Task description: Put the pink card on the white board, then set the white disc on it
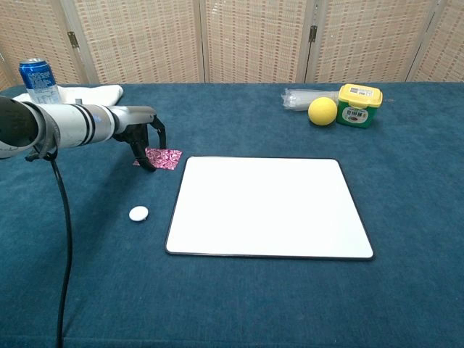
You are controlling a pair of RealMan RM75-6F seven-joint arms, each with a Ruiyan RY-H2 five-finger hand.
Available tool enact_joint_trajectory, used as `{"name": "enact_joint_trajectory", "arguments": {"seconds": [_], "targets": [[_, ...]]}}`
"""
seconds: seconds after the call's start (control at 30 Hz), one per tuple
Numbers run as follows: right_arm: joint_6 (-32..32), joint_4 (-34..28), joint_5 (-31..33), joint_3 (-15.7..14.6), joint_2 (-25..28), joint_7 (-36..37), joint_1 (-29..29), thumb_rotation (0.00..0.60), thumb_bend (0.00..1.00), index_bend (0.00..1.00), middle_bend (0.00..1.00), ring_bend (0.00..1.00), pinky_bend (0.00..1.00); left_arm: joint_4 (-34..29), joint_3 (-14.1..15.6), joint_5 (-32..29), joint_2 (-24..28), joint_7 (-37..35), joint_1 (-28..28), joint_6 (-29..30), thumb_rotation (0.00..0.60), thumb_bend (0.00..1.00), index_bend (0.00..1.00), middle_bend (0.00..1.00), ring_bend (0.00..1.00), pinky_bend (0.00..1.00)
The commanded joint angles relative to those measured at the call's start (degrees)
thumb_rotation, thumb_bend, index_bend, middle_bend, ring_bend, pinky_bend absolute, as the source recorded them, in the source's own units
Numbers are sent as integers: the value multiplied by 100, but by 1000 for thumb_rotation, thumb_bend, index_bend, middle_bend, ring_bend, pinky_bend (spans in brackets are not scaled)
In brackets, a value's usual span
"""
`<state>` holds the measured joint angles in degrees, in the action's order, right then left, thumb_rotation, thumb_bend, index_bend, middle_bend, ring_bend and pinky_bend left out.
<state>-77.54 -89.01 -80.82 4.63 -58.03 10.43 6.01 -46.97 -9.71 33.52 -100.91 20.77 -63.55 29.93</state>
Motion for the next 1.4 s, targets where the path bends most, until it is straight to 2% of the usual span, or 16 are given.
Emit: {"name": "enact_joint_trajectory", "arguments": {"seconds": [0.03, 0.27, 0.43, 0.93, 1.23, 1.4], "targets": [[11, -3, 14, 4, -5, -14, 5, 600, 258, 0, 0, 0, 0, 56, -29, 87, -18, -77, 27, -67, 600, 239, 492, 1000, 1000, 1000], [28, -9, 29, 10, -8, -34, 15, 600, 258, 0, 0, 0, 0, 56, -90, 241, -4, -184, 49, -85, 600, 239, 500, 1000, 1000, 1000], [5, -15, -9, 1, 3, -5, 8, 600, 258, 0, 0, 0, 0, -210, -113, 250, 126, -134, 77, 79, 600, 239, 495, 1000, 1000, 1000], [-226, -65, -324, -103, 28, 42, -70, 600, 258, 0, 0, 0, 0, -1849, -56, -355, 770, 719, 126, 1186, 600, 239, 481, 1000, 1000, 1000], [-320, -47, -558, -185, 153, 452, -102, 600, 258, 0, 0, 0, 0, -3215, -39, -781, 996, 1463, 105, 2298, 600, 239, 470, 1000, 1000, 1000], [-936, -3, -929, -268, 249, 796, -354, 600, 258, 0, 0, 0, 0, -4258, -55, -845, 1002, 2026, 89, 3296, 600, 239, 465, 1000, 1000, 1000]]}}
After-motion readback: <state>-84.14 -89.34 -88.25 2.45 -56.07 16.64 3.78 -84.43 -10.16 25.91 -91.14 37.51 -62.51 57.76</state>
